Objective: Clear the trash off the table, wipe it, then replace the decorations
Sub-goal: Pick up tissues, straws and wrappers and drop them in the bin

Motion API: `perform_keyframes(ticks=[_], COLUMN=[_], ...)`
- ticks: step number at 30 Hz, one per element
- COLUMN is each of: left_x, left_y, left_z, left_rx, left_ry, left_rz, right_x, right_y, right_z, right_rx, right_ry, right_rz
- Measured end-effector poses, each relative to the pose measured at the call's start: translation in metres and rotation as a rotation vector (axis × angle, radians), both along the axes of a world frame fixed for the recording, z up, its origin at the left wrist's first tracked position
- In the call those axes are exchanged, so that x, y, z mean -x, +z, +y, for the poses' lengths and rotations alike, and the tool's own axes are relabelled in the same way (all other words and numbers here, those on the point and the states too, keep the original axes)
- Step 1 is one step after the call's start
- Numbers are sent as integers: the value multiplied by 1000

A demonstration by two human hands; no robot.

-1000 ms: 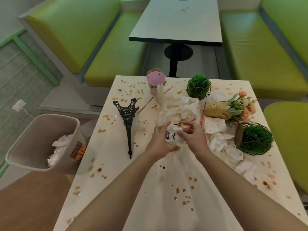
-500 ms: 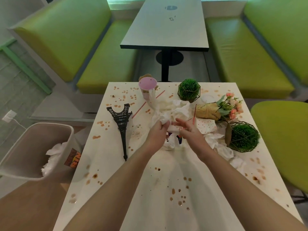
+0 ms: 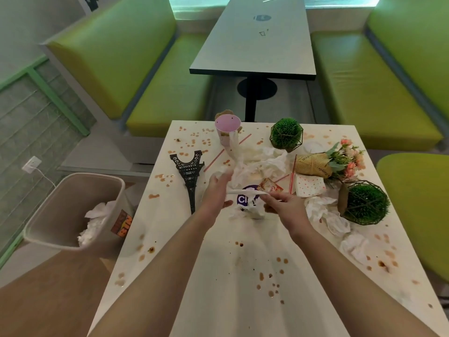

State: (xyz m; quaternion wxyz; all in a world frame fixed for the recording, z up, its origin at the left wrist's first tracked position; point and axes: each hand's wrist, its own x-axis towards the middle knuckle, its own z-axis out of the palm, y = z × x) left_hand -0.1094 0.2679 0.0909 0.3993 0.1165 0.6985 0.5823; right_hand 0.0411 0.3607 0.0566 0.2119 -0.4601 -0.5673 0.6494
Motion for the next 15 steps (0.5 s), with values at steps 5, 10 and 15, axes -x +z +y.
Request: perform_keyframes(ticks=[5,10,15], left_x=[-17,-23,-23], left_y=[-2,-10,-12], left_z=[-20,-25,-25], left_rx=[94,127,11], left_ry=[-461,-596,-591], left_rz=[224,219,231], right_x=[9,14,12], right_y=[13,29,31], right_z=[-1,-7,-3], right_rx=[306,567,496], right_ry=[-70,16,61], right_rz=[252,441,344])
